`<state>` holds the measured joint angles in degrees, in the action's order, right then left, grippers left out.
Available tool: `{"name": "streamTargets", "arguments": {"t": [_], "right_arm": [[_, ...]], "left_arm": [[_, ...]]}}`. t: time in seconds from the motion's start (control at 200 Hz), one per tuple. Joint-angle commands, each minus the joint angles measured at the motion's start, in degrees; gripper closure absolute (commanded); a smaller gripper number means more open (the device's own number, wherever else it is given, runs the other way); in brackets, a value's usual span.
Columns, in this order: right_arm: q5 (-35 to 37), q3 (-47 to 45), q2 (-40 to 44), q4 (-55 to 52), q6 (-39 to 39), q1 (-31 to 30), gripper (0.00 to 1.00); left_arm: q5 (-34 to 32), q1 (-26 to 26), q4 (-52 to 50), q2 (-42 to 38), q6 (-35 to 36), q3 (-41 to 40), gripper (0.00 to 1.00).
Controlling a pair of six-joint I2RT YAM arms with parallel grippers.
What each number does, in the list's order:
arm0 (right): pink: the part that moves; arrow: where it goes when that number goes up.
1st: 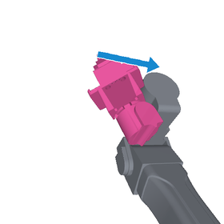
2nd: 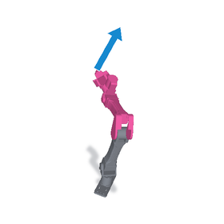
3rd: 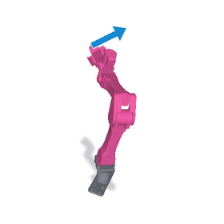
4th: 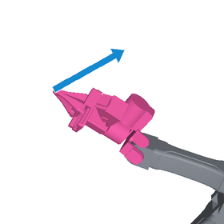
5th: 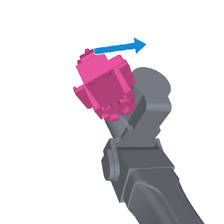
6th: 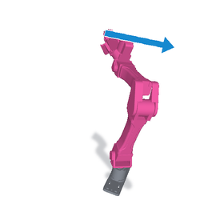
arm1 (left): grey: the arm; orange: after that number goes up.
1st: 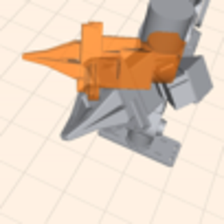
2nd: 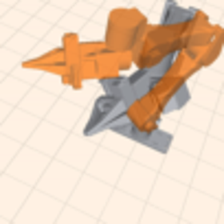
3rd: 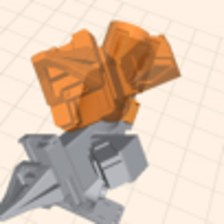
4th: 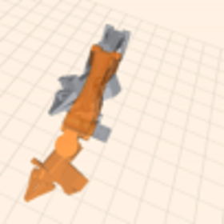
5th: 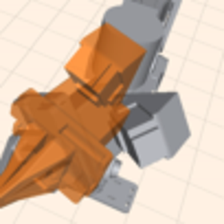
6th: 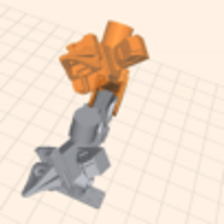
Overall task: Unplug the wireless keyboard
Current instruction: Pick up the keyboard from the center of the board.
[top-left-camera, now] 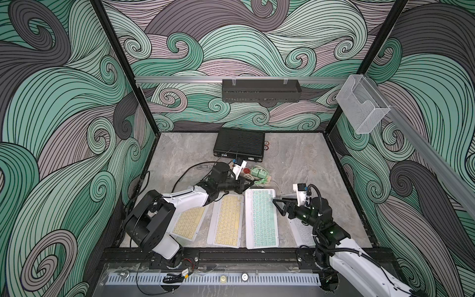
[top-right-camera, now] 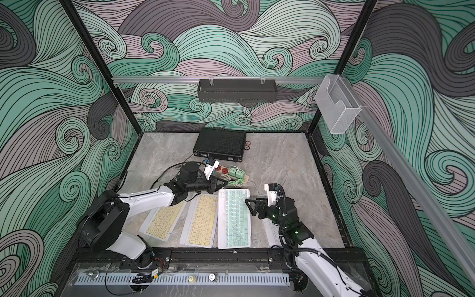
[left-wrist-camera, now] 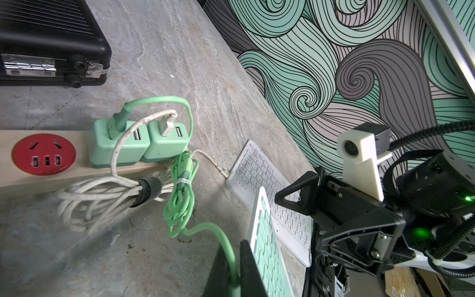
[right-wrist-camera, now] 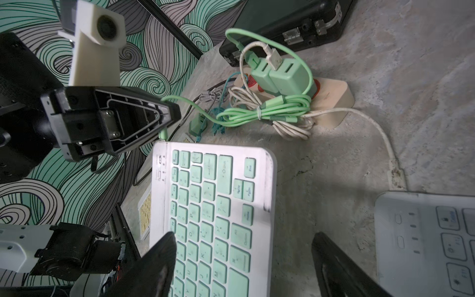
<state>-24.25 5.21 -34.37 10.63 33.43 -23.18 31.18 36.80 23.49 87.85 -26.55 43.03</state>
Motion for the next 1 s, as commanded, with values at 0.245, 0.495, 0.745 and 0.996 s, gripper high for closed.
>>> {"name": "streamTargets", "arguments": {"t": [0.245,0.495,0.745,0.996], "right_arm": [[-7.77,-1.13,-11.34,14.91,3.09,0.25,0.16],[-9.37,0.06,-16.17,20.58,4.01,0.24,0.16],[-11.57,1.39,-22.76,27.86,4.95,0.24,0.19],[-13.79,1.82,-26.45,35.38,6.99,0.24,0.23]], "left_arm": [[-0.91,0.16,-0.44,-2.01,1.93,1.29,1.00],[0.36,0.12,-2.42,-1.22,2.61,4.09,1.00],[0.90,0.12,-6.38,0.32,2.52,10.36,1.00],[1.82,0.12,-6.15,1.64,3.23,10.72,1.00]]}}
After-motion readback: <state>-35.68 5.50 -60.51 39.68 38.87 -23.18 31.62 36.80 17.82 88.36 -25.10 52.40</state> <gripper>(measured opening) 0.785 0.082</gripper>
